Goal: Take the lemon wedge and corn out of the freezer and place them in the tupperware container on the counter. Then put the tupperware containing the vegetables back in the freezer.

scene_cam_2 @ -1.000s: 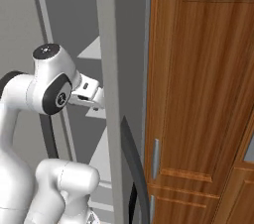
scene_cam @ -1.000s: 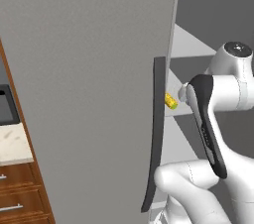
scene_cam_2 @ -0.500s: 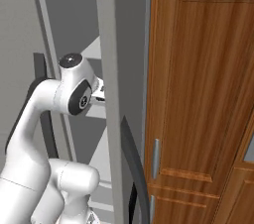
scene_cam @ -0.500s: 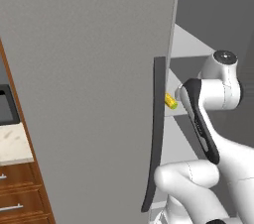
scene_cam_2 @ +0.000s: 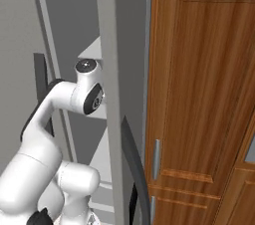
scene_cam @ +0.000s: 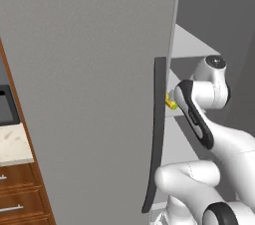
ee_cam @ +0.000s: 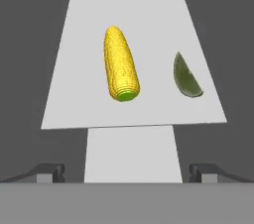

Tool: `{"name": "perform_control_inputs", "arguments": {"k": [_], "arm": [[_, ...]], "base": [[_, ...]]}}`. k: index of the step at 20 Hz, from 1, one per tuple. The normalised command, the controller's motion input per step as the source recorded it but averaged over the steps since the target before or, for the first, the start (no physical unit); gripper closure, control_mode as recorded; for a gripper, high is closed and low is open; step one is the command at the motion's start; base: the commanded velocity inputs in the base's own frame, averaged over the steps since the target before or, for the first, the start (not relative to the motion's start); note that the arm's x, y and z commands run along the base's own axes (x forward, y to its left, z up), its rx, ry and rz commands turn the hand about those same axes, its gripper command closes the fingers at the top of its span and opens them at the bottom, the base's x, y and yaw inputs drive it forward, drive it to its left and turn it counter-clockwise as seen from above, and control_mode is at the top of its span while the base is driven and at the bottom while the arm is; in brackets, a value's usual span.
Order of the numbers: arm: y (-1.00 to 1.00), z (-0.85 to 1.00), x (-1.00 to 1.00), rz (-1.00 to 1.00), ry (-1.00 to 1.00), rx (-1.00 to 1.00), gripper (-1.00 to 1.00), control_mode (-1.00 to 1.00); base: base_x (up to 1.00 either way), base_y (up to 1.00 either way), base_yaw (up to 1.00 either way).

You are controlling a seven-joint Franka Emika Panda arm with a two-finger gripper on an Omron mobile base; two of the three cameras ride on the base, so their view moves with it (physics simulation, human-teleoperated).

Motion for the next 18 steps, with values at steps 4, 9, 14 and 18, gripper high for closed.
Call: {"name": "perform_control_inputs", "arguments": {"k": [4,9,14,18], "arm": [[0.0,-0.34,0.48,0.1,0.0,0.05,-1.0,-1.0],[0.0,-0.28,0.52,0.05,0.0,0.01,-1.0,-1.0],[0.0,-0.29,0.56,0.02,0.0,0.0,-1.0,-1.0],[-0.03,-0.26,0.48,0.01,0.0,0.0,-1.0,-1.0]], "base": [[0.0,0.0,0.0],[0.0,0.0,0.0],[0.0,0.0,0.0],[0.0,0.0,0.0]]}}
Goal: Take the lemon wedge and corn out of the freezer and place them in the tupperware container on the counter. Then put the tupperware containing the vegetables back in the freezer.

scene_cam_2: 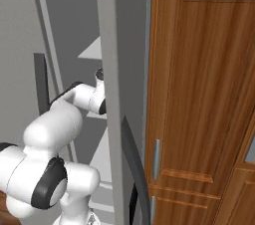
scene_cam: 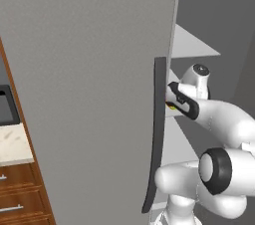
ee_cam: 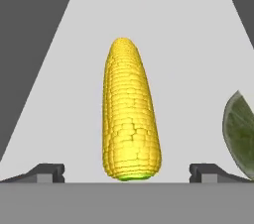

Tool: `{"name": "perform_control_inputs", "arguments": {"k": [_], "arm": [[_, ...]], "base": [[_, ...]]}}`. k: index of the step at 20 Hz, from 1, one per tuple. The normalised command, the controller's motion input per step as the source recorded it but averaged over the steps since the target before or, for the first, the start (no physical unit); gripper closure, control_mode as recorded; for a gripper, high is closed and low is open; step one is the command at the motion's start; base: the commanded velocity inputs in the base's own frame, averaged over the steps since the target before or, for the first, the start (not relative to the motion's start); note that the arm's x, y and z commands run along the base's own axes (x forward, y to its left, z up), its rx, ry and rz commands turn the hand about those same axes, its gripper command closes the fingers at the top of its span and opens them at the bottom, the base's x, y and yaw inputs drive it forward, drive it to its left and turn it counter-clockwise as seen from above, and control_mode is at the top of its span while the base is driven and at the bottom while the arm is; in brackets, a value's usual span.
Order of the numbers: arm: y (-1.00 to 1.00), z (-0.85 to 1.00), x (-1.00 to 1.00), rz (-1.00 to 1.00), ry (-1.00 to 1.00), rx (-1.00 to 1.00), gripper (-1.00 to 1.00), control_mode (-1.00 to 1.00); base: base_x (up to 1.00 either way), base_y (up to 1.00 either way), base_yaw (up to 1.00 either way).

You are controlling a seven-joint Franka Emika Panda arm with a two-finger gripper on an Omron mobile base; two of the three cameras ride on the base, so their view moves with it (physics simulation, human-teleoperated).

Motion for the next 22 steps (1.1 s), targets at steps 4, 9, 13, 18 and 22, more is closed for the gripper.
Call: {"name": "perform_control_inputs", "arguments": {"k": [4,9,13,18,22], "arm": [[-0.07,-0.25,0.45,0.02,0.0,0.01,-1.0,-1.0],[-0.06,-0.22,0.3,0.02,0.0,0.01,-1.0,-1.0],[-0.02,-0.24,0.16,0.02,0.0,0.02,-1.0,-1.0],[0.0,-0.34,0.04,0.02,0.0,0.01,1.0,-1.0],[0.0,-0.34,0.0,0.01,0.0,0.0,1.0,-1.0]], "base": [[0.0,0.0,0.0],[0.0,0.0,0.0],[0.0,0.0,0.0],[0.0,0.0,0.0],[0.0,0.0,0.0]]}}
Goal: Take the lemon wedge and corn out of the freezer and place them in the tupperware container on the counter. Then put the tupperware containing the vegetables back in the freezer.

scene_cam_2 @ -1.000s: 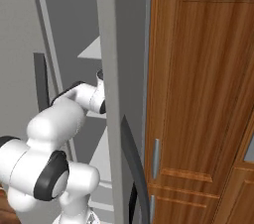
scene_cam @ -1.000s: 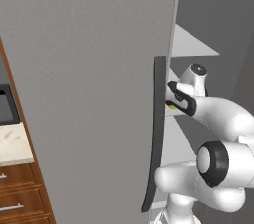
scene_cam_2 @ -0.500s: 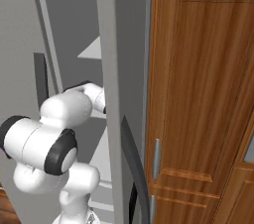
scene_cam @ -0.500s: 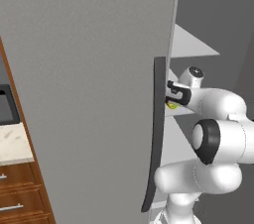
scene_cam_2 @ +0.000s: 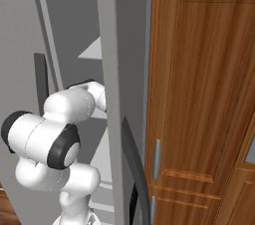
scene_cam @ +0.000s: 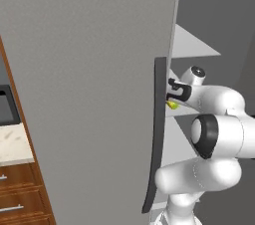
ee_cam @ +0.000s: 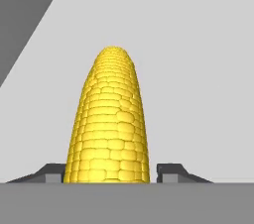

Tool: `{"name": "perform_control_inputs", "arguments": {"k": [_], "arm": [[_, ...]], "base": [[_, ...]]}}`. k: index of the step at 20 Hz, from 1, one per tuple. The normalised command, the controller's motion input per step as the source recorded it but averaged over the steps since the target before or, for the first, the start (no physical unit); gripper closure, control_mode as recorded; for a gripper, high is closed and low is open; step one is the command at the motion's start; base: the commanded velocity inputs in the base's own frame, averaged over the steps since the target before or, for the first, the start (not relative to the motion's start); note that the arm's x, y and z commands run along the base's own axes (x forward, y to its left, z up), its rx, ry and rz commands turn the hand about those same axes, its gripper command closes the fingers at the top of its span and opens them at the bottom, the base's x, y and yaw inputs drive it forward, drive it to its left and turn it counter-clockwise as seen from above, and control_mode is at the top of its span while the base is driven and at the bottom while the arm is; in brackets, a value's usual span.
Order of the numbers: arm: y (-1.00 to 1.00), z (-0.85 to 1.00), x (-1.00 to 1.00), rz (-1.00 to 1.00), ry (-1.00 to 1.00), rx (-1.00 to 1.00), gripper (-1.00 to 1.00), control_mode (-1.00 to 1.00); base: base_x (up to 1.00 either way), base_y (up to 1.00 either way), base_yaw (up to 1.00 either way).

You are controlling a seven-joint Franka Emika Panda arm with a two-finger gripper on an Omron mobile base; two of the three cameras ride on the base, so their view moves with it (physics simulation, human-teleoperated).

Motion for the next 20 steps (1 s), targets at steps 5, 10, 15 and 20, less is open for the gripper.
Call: {"name": "perform_control_inputs", "arguments": {"k": [5,10,15,20], "arm": [[0.0,-0.11,-0.24,0.0,-0.07,0.0,1.0,-1.0],[-0.01,0.29,-0.82,-0.01,-0.26,0.0,1.0,-1.0],[-0.03,0.7,-0.97,-0.05,-0.15,0.01,1.0,-1.0],[-0.12,1.0,-1.0,-0.06,0.02,0.07,1.0,-1.0]], "base": [[0.0,0.0,0.0],[0.0,0.0,0.0],[0.0,0.0,0.0],[0.0,0.0,0.0]]}}
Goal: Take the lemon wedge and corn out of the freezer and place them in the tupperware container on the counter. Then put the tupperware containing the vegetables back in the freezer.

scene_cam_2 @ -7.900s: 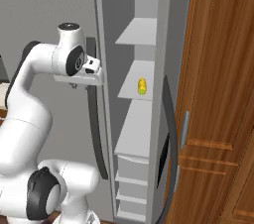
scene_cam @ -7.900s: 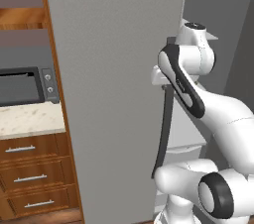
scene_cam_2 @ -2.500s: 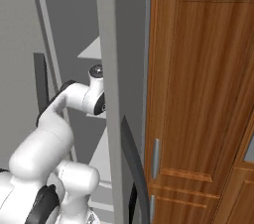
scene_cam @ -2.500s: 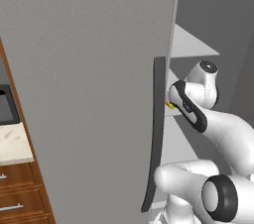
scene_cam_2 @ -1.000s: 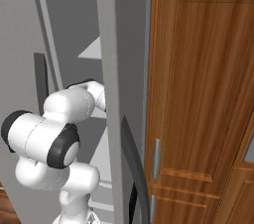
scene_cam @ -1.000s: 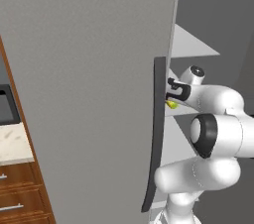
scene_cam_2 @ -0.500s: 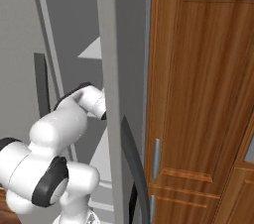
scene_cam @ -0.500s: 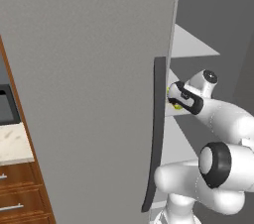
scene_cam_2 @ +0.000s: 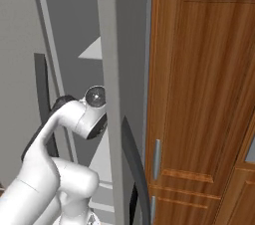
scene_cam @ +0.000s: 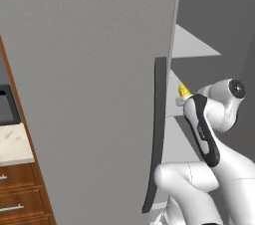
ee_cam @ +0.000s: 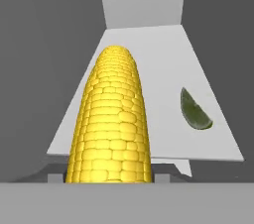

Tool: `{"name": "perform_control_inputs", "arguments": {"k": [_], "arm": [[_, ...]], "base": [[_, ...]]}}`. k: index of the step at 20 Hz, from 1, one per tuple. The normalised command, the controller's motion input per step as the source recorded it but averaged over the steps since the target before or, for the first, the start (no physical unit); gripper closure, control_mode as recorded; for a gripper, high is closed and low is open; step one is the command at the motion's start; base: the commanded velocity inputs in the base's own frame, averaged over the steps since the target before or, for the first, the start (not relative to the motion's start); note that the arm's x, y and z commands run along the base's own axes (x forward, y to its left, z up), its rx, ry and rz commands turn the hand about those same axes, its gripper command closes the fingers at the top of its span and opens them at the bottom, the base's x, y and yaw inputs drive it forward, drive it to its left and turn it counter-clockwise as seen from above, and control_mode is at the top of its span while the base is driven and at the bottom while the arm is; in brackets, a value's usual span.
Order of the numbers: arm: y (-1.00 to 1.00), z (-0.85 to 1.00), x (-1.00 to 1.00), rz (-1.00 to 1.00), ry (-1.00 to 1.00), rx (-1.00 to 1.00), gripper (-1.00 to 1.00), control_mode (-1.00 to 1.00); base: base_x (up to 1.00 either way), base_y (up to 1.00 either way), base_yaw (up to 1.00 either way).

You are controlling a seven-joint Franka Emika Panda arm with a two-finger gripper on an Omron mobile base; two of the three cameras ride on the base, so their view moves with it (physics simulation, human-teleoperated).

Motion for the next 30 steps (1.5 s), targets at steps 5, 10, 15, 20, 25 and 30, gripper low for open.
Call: {"name": "perform_control_inputs", "arguments": {"k": [5,10,15,20,25,30], "arm": [[-0.15,0.96,-1.0,-0.08,0.18,0.12,1.0,-1.0],[-0.01,0.99,-0.84,-0.06,0.21,0.09,1.0,-1.0],[0.02,0.7,-0.76,-0.03,0.14,0.01,1.0,-1.0],[0.2,0.23,-0.77,-0.02,0.11,0.0,1.0,-1.0],[0.43,0.12,-0.53,0.0,0.01,-0.03,1.0,-1.0],[0.43,0.13,-0.19,0.0,-0.03,-0.09,1.0,-1.0]], "base": [[0.0,0.0,0.0],[0.0,0.0,0.0],[0.0,0.0,0.0],[0.0,0.0,0.0],[0.0,0.0,0.0],[0.0,0.0,0.0]]}}
